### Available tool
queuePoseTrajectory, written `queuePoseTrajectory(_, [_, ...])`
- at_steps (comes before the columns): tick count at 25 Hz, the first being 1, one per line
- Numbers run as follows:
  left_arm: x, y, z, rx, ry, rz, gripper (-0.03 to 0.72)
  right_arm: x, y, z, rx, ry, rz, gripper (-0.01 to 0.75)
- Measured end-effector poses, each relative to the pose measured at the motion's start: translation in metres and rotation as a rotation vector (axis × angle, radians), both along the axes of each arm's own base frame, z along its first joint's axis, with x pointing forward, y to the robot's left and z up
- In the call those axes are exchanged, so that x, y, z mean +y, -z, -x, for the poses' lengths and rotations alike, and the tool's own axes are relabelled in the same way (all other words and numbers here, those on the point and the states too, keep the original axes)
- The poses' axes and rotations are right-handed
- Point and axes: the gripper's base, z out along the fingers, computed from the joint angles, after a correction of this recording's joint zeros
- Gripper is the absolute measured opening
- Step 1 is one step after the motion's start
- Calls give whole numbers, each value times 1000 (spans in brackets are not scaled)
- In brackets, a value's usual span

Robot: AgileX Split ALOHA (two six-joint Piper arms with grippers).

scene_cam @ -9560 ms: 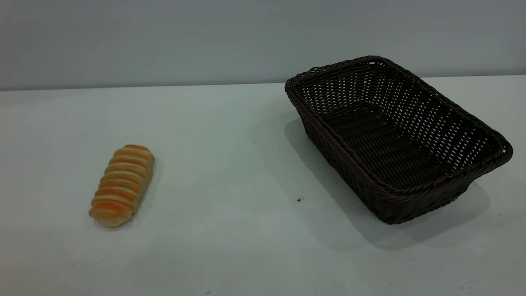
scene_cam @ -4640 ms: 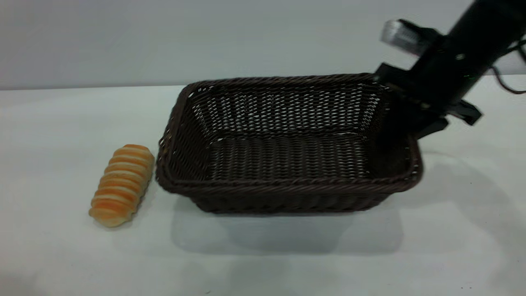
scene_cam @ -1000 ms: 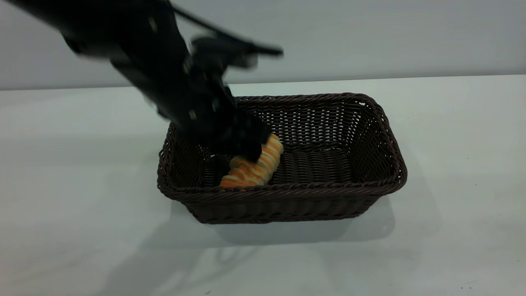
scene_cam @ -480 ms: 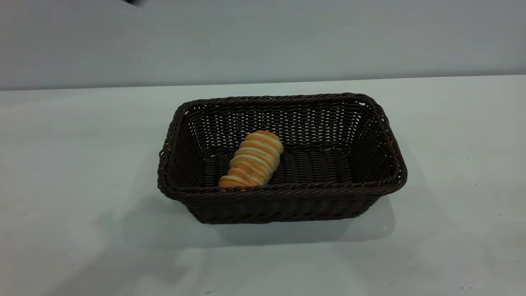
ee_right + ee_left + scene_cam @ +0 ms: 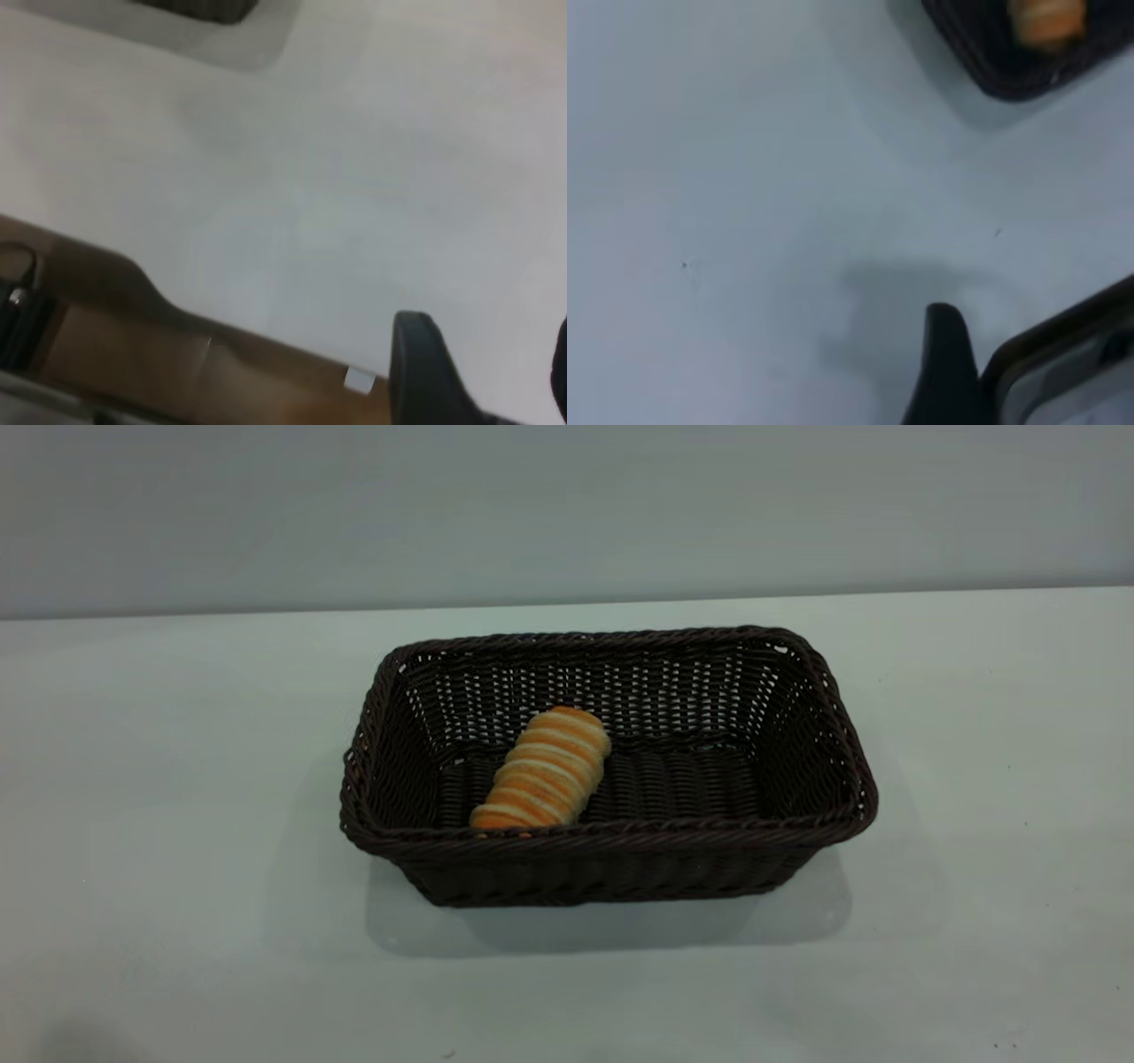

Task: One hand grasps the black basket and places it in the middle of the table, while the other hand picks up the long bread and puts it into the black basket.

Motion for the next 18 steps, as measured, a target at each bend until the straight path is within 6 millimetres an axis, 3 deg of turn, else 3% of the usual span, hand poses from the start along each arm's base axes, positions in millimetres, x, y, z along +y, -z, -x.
queuePoseTrajectory(3, [9, -1, 16, -28, -45, 44, 568, -2, -1, 8, -54, 15, -8, 365])
queuePoseTrajectory(5, [15, 9, 27, -21, -53, 45, 568, -4, -2, 15, -103, 16, -14, 365])
queuePoseTrajectory(7, [20, 25, 37, 5, -56, 32, 568, -5, -3, 21, -148, 17, -22, 365])
queuePoseTrajectory(13, [37, 98, 67, 147, -58, -49, 568, -7, -2, 36, -245, 19, -39, 367])
queuePoseTrajectory(16, [43, 121, 79, 175, -58, -66, 568, -7, -2, 37, -246, 19, -41, 399])
queuePoseTrajectory(18, [46, 124, 84, 157, -57, -52, 568, -7, -2, 37, -247, 19, -41, 429])
